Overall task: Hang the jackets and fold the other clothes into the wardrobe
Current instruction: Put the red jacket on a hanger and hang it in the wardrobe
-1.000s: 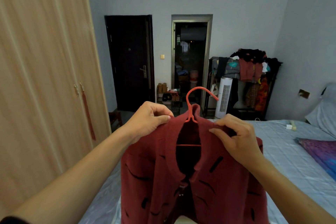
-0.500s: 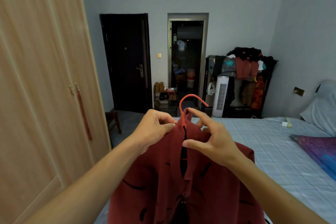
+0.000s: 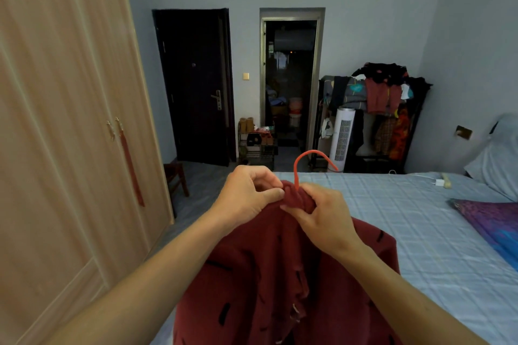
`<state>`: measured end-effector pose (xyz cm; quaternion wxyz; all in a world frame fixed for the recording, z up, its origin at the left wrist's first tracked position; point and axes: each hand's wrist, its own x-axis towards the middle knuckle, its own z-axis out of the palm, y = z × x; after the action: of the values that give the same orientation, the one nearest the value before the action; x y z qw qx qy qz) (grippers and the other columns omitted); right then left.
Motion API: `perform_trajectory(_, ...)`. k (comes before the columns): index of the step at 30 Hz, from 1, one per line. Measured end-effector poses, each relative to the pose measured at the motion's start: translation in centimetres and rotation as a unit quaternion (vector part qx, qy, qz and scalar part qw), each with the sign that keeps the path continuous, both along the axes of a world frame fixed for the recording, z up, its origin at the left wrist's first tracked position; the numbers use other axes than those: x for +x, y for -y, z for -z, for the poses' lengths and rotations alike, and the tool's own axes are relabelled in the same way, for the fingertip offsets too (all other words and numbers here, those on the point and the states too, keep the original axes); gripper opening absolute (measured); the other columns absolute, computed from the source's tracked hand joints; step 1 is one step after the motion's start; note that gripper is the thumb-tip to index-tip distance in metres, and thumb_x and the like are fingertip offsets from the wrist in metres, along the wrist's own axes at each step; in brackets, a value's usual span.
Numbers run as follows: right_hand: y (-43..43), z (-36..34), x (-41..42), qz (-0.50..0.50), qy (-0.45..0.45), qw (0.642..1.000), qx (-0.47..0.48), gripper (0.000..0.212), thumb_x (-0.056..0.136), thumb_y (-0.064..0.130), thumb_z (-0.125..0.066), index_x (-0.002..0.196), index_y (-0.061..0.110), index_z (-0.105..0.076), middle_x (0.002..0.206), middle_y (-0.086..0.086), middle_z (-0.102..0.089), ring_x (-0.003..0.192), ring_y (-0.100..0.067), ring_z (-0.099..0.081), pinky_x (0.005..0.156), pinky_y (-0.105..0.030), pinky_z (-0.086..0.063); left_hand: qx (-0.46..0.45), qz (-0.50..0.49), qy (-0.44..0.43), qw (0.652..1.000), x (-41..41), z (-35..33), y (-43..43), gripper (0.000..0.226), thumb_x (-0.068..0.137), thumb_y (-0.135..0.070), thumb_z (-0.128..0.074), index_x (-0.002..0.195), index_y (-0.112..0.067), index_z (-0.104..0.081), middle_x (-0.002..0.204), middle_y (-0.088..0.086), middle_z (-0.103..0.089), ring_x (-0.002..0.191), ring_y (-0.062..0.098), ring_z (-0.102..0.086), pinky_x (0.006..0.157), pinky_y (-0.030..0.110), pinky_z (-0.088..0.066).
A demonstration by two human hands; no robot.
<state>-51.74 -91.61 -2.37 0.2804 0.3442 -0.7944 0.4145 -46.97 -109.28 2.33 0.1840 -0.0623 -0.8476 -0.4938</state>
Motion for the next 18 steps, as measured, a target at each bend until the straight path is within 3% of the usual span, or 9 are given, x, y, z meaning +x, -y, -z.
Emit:
perform_trajectory(4, -0.5, -0.3, -0.7, 0.007, 0.001, 1.0, -0.021, 0.02, 0.081, 0.037, -0.078, 0.081, 0.02, -0.068, 0.065, 0.009, -0.061, 0.059, -0.009, -0.055, 0.056, -0.037, -0.047, -0.112, -0.012, -0.024, 0.993, 0.7, 0.1, 3.9, 0.01, 0.085, -0.019, -0.075, 0.082, -0.029, -0.076, 0.079, -0.017, -0.074, 0.078, -0.002, -0.068, 0.078, 0.027, -0.055)
perform_trajectory(7, -1.0, -0.7, -1.5, 0.005, -0.008, 0.999, -0.046, 0.02, 0.078, 0.033, -0.081, 0.075, 0.026, -0.063, 0.063, 0.014, -0.059, 0.059, -0.003, -0.054, 0.056, -0.023, -0.042, -0.149, -0.026, 0.004, 0.989, 1.6, 0.6, 7.5, 0.011, 0.09, -0.019, -0.07, 0.086, -0.026, -0.077, 0.08, -0.015, -0.074, 0.079, 0.004, -0.068, 0.081, 0.035, -0.055)
perform_trajectory(9, -1.2, -1.0, -2.0, 0.004, -0.007, 0.998, -0.06, 0.022, 0.078, 0.034, -0.081, 0.072, 0.026, -0.06, 0.059, 0.014, -0.053, 0.055, -0.005, -0.05, 0.053, -0.021, -0.037, -0.151, -0.02, 0.038, 0.988, 2.3, 0.7, 9.3, 0.014, 0.093, -0.018, -0.066, 0.088, -0.024, -0.077, 0.082, -0.011, -0.075, 0.082, 0.011, -0.07, 0.084, 0.043, -0.055)
perform_trajectory(11, -1.2, -1.1, -2.5, -0.001, 0.002, 0.997, -0.071, 0.023, 0.078, 0.036, -0.079, 0.073, 0.021, -0.062, 0.06, 0.01, -0.055, 0.053, -0.01, -0.05, 0.051, -0.029, -0.042, -0.139, 0.0, 0.055, 0.989, 2.9, 0.7, 10.6, 0.016, 0.096, -0.017, -0.063, 0.091, -0.022, -0.077, 0.086, -0.007, -0.076, 0.086, 0.015, -0.071, 0.088, 0.047, -0.055)
perform_trajectory(13, -1.2, -1.2, -2.9, -0.003, 0.006, 0.997, -0.08, 0.025, 0.078, 0.038, -0.077, 0.073, 0.018, -0.064, 0.06, 0.006, -0.057, 0.054, -0.015, -0.052, 0.052, -0.04, -0.046, -0.123, 0.023, 0.06, 0.99, 3.3, 0.7, 11.6, 0.014, 0.096, -0.016, -0.065, 0.094, -0.021, -0.078, 0.09, -0.003, -0.076, 0.089, 0.018, -0.072, 0.09, 0.048, -0.055)
perform_trajectory(18, -1.3, -1.2, -3.2, -0.002, 0.012, 0.996, -0.09, 0.024, 0.078, 0.038, -0.078, 0.073, 0.018, -0.065, 0.06, 0.002, -0.058, 0.054, -0.019, -0.054, 0.052, -0.044, -0.047, -0.097, 0.039, 0.038, 0.994, 3.6, 1.3, 12.5, 0.012, 0.09, -0.013, -0.072, 0.092, -0.023, -0.078, 0.09, 0.002, -0.076, 0.087, 0.019, -0.072, 0.087, 0.044, -0.057)
